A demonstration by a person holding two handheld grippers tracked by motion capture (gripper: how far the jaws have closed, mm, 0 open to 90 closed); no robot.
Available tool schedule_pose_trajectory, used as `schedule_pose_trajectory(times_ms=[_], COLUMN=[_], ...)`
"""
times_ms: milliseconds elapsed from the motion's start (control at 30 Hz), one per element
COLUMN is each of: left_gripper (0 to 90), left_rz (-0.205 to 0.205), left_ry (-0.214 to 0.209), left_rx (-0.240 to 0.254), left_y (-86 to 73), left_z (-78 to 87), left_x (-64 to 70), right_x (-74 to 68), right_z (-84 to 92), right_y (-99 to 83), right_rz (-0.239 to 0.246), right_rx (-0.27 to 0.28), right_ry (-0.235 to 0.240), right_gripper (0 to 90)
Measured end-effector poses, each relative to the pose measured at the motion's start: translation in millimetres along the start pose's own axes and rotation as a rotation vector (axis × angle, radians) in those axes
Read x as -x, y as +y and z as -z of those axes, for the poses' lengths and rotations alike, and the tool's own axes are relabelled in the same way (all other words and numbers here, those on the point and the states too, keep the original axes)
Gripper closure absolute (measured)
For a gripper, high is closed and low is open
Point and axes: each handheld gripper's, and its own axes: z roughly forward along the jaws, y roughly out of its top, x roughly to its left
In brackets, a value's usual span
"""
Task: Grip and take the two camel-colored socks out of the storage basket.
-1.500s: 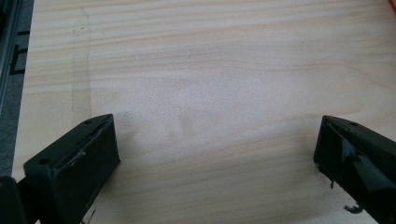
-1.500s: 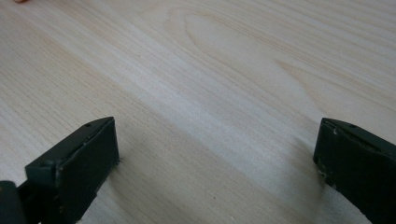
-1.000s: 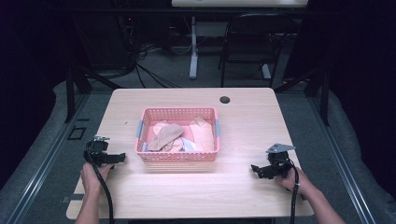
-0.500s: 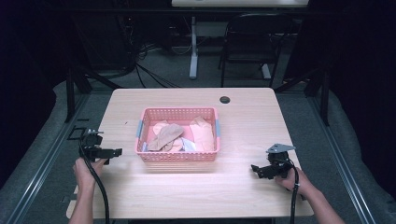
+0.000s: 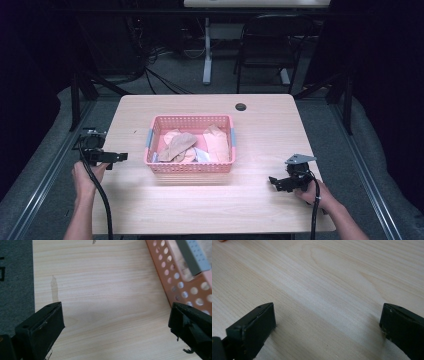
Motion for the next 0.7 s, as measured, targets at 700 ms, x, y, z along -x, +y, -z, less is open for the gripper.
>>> schedule_pose_trajectory(times_ms=[700], left_gripper=[0.0], left_rz=[-0.08], left_ry=[0.009], left_rx=[0.019], left_y=[50.4], left_z=[46.0], left_x=[13.8], right_x=[-0.5], right_z=[0.0], right_y=[-0.2], right_rz=[-0.002], right_rx=[0.003], right_ry=[-0.001], right_gripper=[0.0])
